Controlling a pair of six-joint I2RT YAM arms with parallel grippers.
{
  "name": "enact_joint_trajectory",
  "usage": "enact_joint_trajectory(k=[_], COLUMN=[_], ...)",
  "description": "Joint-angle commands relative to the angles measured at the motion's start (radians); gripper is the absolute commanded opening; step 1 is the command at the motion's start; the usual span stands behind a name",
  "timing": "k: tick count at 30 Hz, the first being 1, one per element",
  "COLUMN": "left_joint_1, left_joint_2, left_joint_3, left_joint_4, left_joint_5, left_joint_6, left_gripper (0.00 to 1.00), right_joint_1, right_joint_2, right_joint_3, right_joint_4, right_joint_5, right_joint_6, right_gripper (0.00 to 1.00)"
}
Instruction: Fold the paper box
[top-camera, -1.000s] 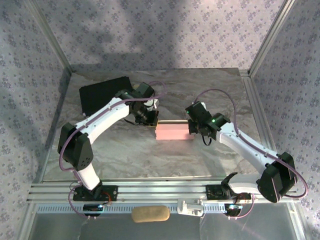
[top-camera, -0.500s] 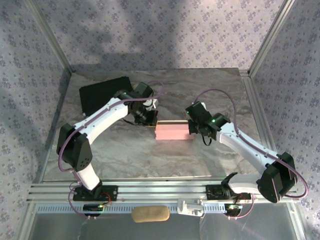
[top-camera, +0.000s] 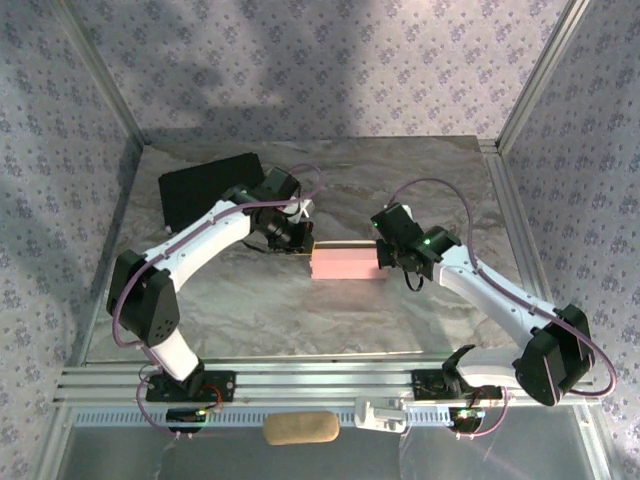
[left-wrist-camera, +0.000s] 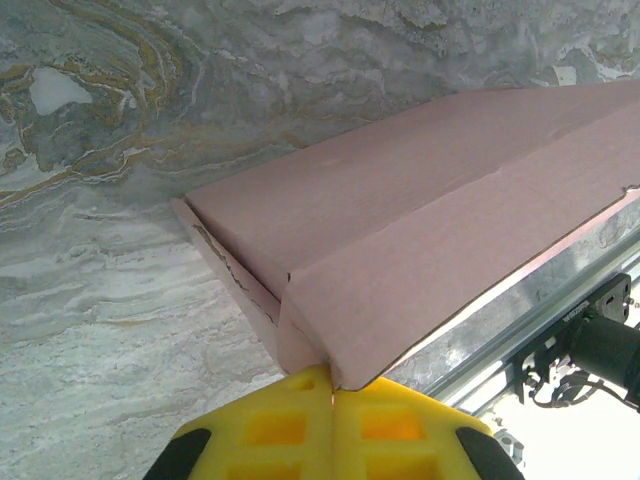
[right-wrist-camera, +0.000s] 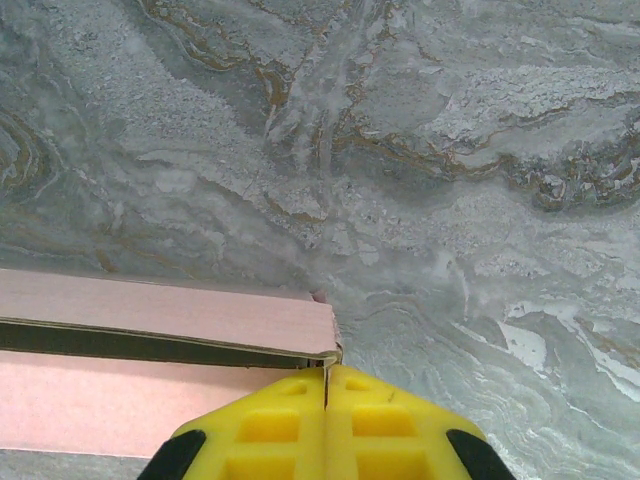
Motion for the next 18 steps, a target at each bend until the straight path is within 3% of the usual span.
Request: enact_joint_trajectory(k=[1, 15, 18], left_joint_1=[-0.002, -0.013, -0.021], left_joint_2=[-0.015, -0.054, -0.069], left_joint_3=[-0.018, -0.026, 0.015], left_joint_4=[-0.008, -0.038, -0.048], left_joint_5=[0.005, -0.083, -0.088], left_joint_6=[0.004, 0.013, 0.008], left_gripper=[0.00, 0.00, 0.21], right_joint_1=[0.006, 0.002, 0.003], right_joint_2=[-0.004, -0.033, -0.035], right_joint_3=[0.013, 0.003, -0.001], right_joint_4=[-0.022, -0.020, -0.015], right_joint_5=[-0.021, -0.015, -0.024], right_joint_6=[0.004, -0.052, -0.063], right_gripper=[0.00, 0.00, 0.00])
